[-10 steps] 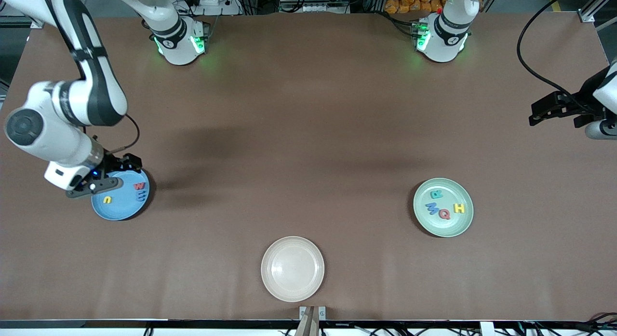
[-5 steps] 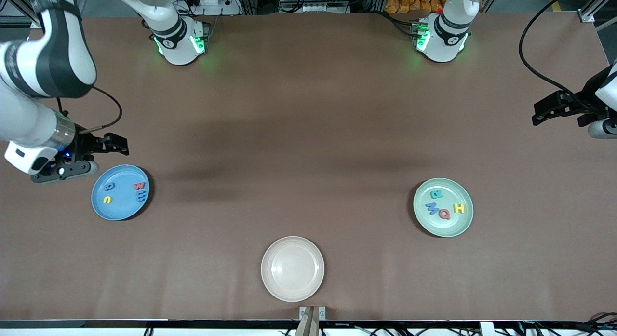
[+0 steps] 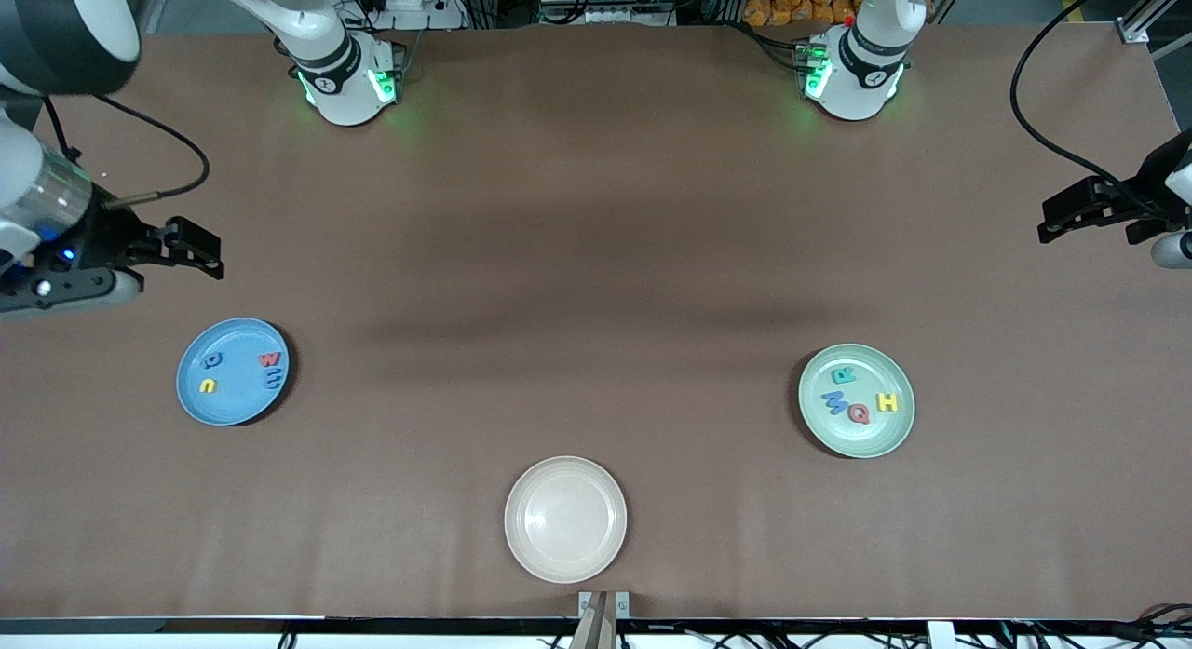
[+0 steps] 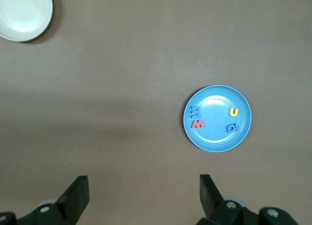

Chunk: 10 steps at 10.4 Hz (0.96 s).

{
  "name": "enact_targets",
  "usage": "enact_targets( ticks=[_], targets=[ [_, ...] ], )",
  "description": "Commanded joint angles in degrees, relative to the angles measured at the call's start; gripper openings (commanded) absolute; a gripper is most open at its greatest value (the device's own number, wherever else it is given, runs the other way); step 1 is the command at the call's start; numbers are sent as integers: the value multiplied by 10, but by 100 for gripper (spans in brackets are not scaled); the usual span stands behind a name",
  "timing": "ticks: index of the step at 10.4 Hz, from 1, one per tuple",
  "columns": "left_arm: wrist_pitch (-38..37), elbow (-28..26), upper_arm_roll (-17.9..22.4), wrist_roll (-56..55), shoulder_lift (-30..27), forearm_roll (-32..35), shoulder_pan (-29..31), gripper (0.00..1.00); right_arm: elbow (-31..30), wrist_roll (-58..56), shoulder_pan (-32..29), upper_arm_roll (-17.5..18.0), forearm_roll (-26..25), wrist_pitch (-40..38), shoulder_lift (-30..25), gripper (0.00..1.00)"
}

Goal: Sort upper and lower case letters into plates

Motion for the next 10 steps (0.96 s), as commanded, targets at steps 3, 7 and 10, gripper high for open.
enact_targets(
  ticks=[3, 7, 10],
  targets=[
    [-7, 5, 15, 15, -4, 12, -15, 100, 15, 46, 3, 0, -15, -59, -42, 100],
    [-7, 7, 13, 7, -4, 11, -45, 100, 21, 52, 1, -1, -18, -69, -51, 100],
    [-7, 10, 13, 8, -3, 11, -52, 100, 24, 52, 0, -1, -18, -69, -51, 100]
  ],
)
